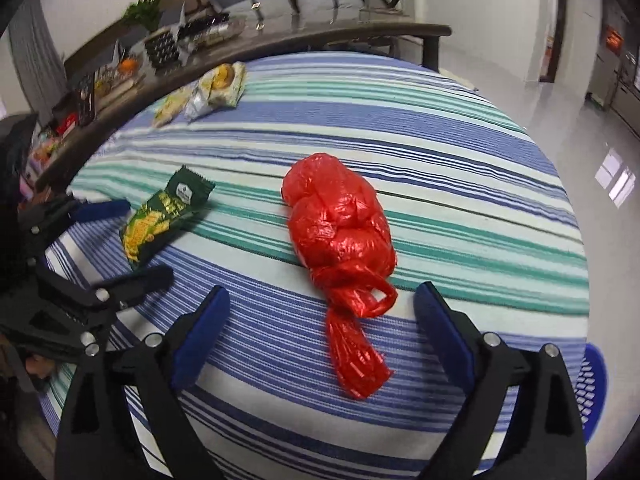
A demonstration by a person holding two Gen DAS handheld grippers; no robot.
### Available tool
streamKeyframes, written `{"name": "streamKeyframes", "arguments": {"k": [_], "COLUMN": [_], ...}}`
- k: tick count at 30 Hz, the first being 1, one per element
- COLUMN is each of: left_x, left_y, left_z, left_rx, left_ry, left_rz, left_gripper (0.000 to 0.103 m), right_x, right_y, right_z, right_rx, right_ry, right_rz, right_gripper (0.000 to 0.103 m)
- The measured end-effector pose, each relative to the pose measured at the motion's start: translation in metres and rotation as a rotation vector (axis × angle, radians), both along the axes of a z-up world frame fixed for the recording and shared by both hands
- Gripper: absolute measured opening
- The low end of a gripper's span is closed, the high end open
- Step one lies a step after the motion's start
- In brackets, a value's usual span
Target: Collect trash
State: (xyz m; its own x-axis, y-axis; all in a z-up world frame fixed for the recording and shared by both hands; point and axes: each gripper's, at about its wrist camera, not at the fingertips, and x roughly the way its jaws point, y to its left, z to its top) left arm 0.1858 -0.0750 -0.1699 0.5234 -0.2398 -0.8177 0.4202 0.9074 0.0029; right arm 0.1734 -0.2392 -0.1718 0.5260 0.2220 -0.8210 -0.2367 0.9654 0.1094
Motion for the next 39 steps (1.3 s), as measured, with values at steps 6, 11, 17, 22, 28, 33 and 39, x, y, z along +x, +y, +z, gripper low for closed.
{"name": "streamKeyframes", "arguments": {"k": [6, 11, 17, 22, 28, 33, 39], "left_x": [0.005, 0.007, 0.008, 0.007, -0.007, -0.032, -0.059], "left_y": [0.0, -0.001, -0.003, -0.006, -0.014, -0.076, -0.197], "left_z": [0.005, 0.006, 0.001, 0.002, 0.014, 0.031, 0.05], "left_rx": [0.003, 0.01, 0.016, -0.014, -0.158, -0.271, -0.382], "left_ry": [-0.009, -0.005, 0.012, 0.01, 0.039, 0.079, 0.149], "left_rz": [-0.002, -0.006, -0.018, -0.044, -0.087, -0.184, -0.347], "left_gripper": [0.087, 0.079, 0.058, 0.037, 0.035, 0.035, 0.035], "right_x": [0.027, 0.045, 0.054, 0.053, 0.032, -0.015, -0.075], "right_y": [-0.004, 0.007, 0.012, 0.003, -0.035, -0.12, -0.264], "right_z": [0.013, 0.019, 0.014, 0.013, 0.037, 0.058, 0.056], "right_rx": [-0.019, -0.069, -0.086, -0.049, 0.078, 0.139, 0.079], "right_ry": [0.078, 0.108, 0.14, 0.161, 0.116, 0.079, 0.076], "right_rz": [0.02, 0.065, 0.071, 0.049, -0.022, -0.139, -0.4], "right_gripper": [0.09, 0.09, 0.087, 0.045, 0.044, 0.044, 0.044]}}
